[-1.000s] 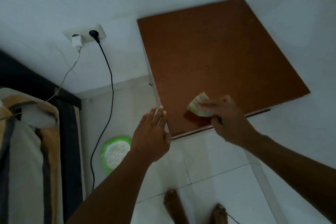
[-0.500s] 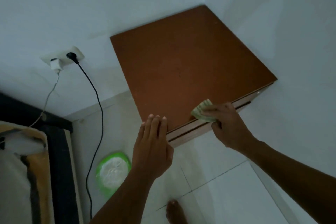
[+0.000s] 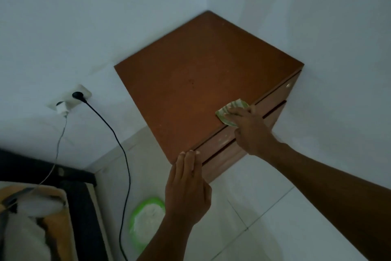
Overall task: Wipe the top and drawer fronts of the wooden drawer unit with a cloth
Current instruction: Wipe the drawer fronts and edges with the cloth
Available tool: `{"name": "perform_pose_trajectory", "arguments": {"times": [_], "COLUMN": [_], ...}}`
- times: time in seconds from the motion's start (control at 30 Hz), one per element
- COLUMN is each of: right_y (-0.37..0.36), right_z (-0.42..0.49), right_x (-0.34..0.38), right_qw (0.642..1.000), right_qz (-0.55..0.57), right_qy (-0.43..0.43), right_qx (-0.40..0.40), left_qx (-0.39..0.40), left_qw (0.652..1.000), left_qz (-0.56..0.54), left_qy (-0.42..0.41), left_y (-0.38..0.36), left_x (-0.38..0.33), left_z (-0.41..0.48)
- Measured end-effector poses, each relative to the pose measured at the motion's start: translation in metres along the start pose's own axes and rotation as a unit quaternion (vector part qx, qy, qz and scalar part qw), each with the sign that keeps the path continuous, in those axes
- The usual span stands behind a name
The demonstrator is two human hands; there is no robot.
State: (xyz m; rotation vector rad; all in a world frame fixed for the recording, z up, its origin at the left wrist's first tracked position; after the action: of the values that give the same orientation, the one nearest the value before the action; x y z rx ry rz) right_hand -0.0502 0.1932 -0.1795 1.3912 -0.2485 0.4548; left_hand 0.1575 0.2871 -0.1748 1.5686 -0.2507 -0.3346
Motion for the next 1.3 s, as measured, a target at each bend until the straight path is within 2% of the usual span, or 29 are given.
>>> {"name": "perform_pose_trajectory", "arguments": {"times": [0.1,0.23,0.47,0.83,0.93,1.3], "right_y": [-0.003,-0.008,-0.013,-0.033,-0.036,-0.037], "right_z": [-0.003,-0.009,-0.008,-0.006,-0.008,-0.018], "right_x": [0.007,0.016,0.015,0.005,0.004,0.011], "right_qw": [0.999,0.998,0.994,0.972,0.967,0.961], "right_qz": [0.017,-0.007,-0.030,-0.051,-0.046,-0.079], "right_qy": [-0.027,-0.058,-0.013,0.045,0.038,0.030], "right_qx": [-0.008,-0.031,-0.103,-0.226,-0.248,-0.263], "left_qx": [-0.014,-0.032,-0.190,-0.347,-0.377,-0.414], "left_qw": [1.000,0.998,0.972,0.921,0.911,0.894], "left_qz": [-0.008,-0.007,0.081,0.162,0.164,0.171], "left_qy": [0.003,-0.050,-0.110,-0.068,-0.040,0.024], "left_y": [-0.005,-0.008,-0.034,-0.094,-0.102,-0.113], "left_x": [0.006,0.024,0.041,0.052,0.045,0.032], "left_z": [-0.006,-0.015,-0.004,0.006,0.010,0.012]}}
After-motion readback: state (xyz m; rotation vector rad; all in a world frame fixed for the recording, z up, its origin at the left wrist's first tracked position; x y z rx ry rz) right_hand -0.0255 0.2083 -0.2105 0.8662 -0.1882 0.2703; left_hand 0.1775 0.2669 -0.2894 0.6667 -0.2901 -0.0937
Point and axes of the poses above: each hand's wrist, its own z-axis towards the middle knuckle, its own y-axis out of the back of the hand, x = y × z, the point moved 4 cm from there along z, towards the middle knuckle, and after that the axes turned 1 degree about -x, right-handed, at the moved point
